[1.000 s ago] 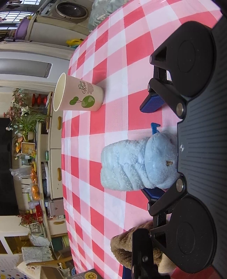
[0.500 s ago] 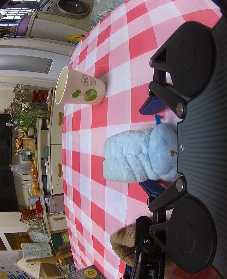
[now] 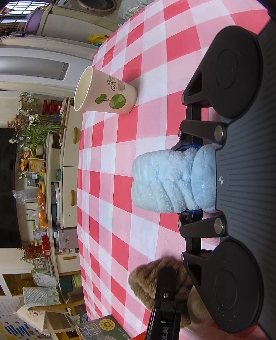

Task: Organize soft objects
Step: 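Carry the brown ring and blue slipper toward the cardboard box, then lower both items into the box and open both grippers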

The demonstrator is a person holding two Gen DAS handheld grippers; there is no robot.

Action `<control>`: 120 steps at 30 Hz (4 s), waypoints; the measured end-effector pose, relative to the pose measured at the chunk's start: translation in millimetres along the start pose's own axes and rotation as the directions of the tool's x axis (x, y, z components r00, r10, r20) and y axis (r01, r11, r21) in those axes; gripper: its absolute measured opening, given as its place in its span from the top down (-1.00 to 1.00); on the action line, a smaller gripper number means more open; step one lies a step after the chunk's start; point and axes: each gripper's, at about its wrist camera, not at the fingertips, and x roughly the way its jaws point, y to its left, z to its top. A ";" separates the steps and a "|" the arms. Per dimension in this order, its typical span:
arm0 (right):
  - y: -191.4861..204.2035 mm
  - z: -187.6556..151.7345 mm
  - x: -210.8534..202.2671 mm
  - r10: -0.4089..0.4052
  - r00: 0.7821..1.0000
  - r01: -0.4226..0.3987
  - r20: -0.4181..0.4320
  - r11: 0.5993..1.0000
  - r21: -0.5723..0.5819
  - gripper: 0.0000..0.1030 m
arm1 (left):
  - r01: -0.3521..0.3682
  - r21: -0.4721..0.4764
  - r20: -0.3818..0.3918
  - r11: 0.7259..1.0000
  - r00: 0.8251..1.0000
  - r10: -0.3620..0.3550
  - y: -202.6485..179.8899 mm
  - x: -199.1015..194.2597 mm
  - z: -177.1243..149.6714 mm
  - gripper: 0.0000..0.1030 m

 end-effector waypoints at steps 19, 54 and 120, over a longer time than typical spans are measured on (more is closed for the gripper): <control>20.0 2.3 -4.3 0.034 0.999 -0.036 0.027 0.998 0.057 -0.04 | 0.028 -0.036 0.097 0.999 0.995 -0.024 21.7 -56.9 2.2 0.43; 151.8 68.7 -40.8 0.205 0.969 -0.206 0.136 0.979 -0.002 -0.04 | -0.100 -0.226 0.432 0.969 0.881 0.192 134.0 -187.4 40.7 0.41; 234.3 113.3 -36.2 0.292 0.933 -0.312 0.209 0.948 0.067 -1.00 | -0.478 -0.247 0.308 0.843 0.786 0.536 186.4 -187.2 26.4 -0.84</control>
